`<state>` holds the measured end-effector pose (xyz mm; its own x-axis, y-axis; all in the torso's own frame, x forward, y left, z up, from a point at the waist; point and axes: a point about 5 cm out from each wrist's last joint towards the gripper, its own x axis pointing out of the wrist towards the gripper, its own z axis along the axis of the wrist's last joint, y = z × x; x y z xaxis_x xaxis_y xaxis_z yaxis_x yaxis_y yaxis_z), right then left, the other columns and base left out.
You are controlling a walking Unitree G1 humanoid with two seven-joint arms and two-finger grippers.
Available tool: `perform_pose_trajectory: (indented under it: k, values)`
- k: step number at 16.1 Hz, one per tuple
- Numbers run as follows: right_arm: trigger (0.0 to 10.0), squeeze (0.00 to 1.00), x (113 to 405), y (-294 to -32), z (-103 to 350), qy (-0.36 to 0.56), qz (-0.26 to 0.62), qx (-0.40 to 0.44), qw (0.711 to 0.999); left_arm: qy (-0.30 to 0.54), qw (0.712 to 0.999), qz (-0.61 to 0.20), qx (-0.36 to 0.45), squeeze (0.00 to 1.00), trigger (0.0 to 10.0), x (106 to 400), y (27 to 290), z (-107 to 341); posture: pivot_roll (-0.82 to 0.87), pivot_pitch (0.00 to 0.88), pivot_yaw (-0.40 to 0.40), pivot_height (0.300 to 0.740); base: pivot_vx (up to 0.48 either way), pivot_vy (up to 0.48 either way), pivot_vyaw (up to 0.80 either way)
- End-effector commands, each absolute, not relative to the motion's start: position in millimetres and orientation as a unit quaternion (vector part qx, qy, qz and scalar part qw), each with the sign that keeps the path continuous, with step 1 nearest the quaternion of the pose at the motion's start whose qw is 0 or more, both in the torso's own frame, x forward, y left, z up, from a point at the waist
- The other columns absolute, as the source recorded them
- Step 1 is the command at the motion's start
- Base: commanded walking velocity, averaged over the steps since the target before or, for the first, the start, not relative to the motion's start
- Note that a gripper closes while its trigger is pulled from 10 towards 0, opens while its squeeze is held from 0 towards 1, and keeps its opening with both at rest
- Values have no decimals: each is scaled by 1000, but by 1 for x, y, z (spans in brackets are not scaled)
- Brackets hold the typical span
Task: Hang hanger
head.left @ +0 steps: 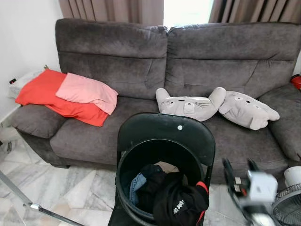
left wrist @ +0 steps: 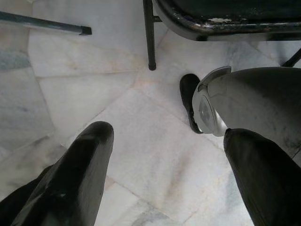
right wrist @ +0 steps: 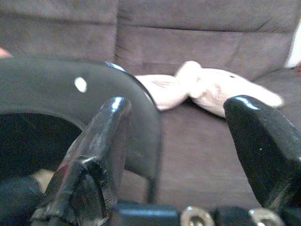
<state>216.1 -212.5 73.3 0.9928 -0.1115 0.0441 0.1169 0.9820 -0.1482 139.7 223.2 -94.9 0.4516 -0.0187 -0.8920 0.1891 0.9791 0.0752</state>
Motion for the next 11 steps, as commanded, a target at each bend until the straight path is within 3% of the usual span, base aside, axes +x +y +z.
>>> perform_pose_trajectory:
  k: [1, 2, 4, 8, 9, 11]
  values:
    - [10000, 0, 208, -218, 80, -34, -68, -128, 989, 527, 844, -60, 82, 0, 10000, 138, 224, -96, -9, 11, 40, 740, 0, 0, 0]
    - [10000, 0, 194, -229, 81, -33, -72, -241, 967, 527, 844, -60, 84, 0, 10000, 138, 224, -95, -15, 12, 41, 740, 0, 0, 0]
    - [10000, 0, 178, -248, 74, 2, -71, -366, 928, 526, 844, -61, 85, 0, 10000, 139, 225, -95, -24, 15, 45, 740, 0, 0, 0]
    - [10000, 0, 180, -260, 36, 84, -36, -435, 896, 525, 845, -62, 84, 0, 10000, 142, 225, -94, -15, 14, 52, 740, 0, 0, 0]
    - [10000, 0, 188, -256, 25, 83, 16, -491, 867, 525, 845, -60, 84, 0, 10000, 142, 225, -94, -11, 14, 52, 740, 0, 0, 0]
    - [10000, 0, 195, -255, 19, 83, 44, -523, 847, 524, 846, -58, 83, 0, 10000, 142, 226, -94, -5, 15, 50, 740, 0, 0, 0]
